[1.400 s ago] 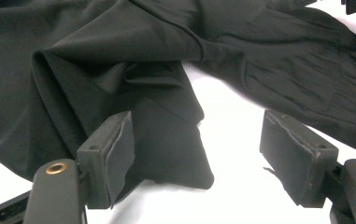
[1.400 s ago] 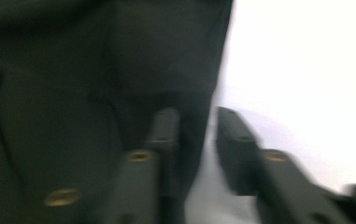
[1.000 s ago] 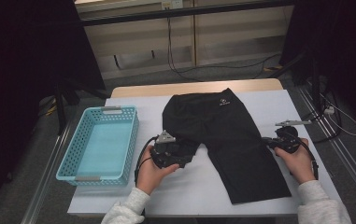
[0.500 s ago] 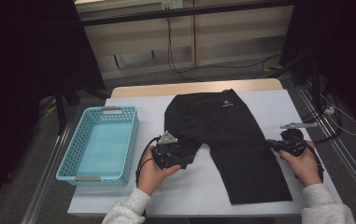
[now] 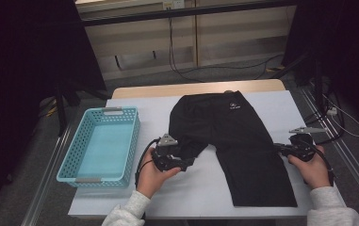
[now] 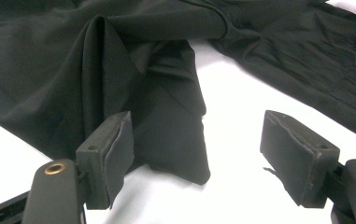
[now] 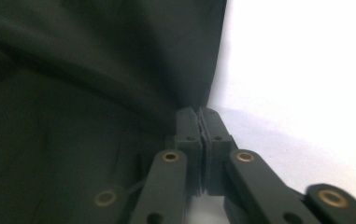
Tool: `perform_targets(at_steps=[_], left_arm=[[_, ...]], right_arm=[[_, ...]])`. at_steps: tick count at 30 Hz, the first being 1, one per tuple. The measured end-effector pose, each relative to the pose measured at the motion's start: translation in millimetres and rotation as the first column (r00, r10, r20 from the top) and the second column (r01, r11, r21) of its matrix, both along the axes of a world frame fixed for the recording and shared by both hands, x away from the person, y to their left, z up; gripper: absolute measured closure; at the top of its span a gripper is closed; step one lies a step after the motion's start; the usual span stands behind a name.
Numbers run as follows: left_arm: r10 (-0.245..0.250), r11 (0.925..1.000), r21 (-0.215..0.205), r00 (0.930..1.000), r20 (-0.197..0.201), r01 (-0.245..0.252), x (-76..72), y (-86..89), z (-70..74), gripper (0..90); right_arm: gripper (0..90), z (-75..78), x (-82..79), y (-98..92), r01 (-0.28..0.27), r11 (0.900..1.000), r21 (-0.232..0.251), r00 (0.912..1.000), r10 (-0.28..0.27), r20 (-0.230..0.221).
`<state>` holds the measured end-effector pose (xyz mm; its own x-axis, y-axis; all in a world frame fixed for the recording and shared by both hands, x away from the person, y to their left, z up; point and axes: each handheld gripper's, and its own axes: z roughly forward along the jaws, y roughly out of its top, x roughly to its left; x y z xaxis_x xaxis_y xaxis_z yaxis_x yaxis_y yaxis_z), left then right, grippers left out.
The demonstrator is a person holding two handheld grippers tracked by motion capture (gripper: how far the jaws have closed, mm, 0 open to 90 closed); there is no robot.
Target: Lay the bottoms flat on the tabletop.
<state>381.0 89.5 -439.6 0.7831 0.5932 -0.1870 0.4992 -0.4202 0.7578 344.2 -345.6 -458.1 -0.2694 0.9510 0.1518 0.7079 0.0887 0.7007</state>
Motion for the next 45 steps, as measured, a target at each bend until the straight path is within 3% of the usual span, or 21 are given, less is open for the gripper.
perform_targets(at_steps=[4,7,10,14,18,21,22,23,25,26,29,35,37,39,41,43,45], left_arm=[[0.001,1.0000,-0.001,1.0000,0.000,-0.001,-0.1,0.1,0.9,25.9],[-0.002,1.0000,0.004,1.0000,0.001,0.002,-0.8,1.8,2.2,25.9],[0.003,1.0000,-0.001,1.0000,0.001,-0.003,-1.5,2.4,3.3,25.8],[0.018,0.9998,-0.009,0.9998,0.002,-0.018,-1.0,3.5,5.8,25.8],[0.024,0.9995,-0.021,0.9997,0.002,-0.024,-0.2,4.9,9.8,25.2],[0.041,0.9989,-0.023,0.9991,0.008,-0.041,1.3,9.0,12.1,25.2],[0.049,0.9985,-0.024,0.9988,0.008,-0.049,1.4,10.0,12.3,25.2],[0.051,0.9984,-0.026,0.9987,0.008,-0.051,1.5,10.8,12.1,25.2],[0.056,0.9981,-0.027,0.9984,0.005,-0.056,0.9,11.0,11.9,25.2],[0.055,0.9982,-0.026,0.9985,0.005,-0.055,0.6,11.0,11.6,25.3],[0.055,0.9983,-0.018,0.9985,0.000,-0.055,1.2,11.0,9.3,25.3],[0.052,0.9985,-0.018,0.9986,-0.006,-0.053,2.9,10.3,8.3,25.3],[0.049,0.9987,-0.018,0.9988,-0.006,-0.049,3.8,8.9,7.6,25.3],[0.044,0.9989,-0.017,0.9990,-0.009,-0.044,3.8,7.6,7.0,25.3],[0.038,0.9992,-0.015,0.9992,-0.010,-0.038,2.7,5.9,6.6,25.3],[0.036,0.9993,-0.013,0.9993,-0.007,-0.036,1.6,4.8,6.2,25.3],[0.034,0.9994,-0.010,0.9994,-0.011,-0.034,0.7,4.6,5.7,25.3]], right_arm=[[68.4,2.1,4.0,2.5,0.000,1.000,-0.013,0.9999,0.000,0.016],[59.7,5.1,12.9,2.4,0.016,1.000,0.002,0.9995,-0.017,0.027],[55.0,3.7,30.4,2.9,0.028,0.999,0.023,0.9993,-0.029,0.023],[48.1,1.1,58.2,3.3,0.029,0.999,0.015,0.9996,-0.029,0.008],[50.6,-1.3,78.6,8.3,0.025,0.999,0.028,0.9997,-0.025,-0.002],[58.8,-0.3,86.6,16.4,-0.005,1.000,-0.026,1.0000,0.005,-0.002],[67.0,0.0,88.4,18.9,-0.009,0.999,-0.051,1.0000,0.009,-0.002],[70.2,-0.4,88.8,19.4,-0.007,0.998,-0.069,1.0000,0.007,0.005],[81.2,-0.7,88.4,17.7,0.001,0.999,-0.038,1.0000,-0.001,-0.002],[89.3,-0.6,87.2,15.4,-0.020,1.000,0.007,0.9995,0.020,-0.026],[90.0,-0.9,84.0,10.2,-0.027,0.999,0.029,0.9991,0.028,-0.031],[90.0,-2.5,78.6,-11.8,0.067,0.996,0.054,0.9975,-0.066,-0.025],[81.9,-5.1,75.0,-14.5,0.083,0.991,0.107,0.9965,-0.081,-0.023],[61.3,-5.1,70.9,-12.6,0.060,0.989,0.134,0.9982,-0.059,-0.010],[49.7,-1.5,61.0,-8.5,0.065,0.996,0.055,0.9979,-0.065,-0.001],[46.5,-0.7,52.1,-9.7,0.052,0.998,0.045,0.9986,-0.052,-0.001],[44.0,0.9,38.1,-13.8,0.052,0.997,0.064,0.9986,-0.051,-0.016]])
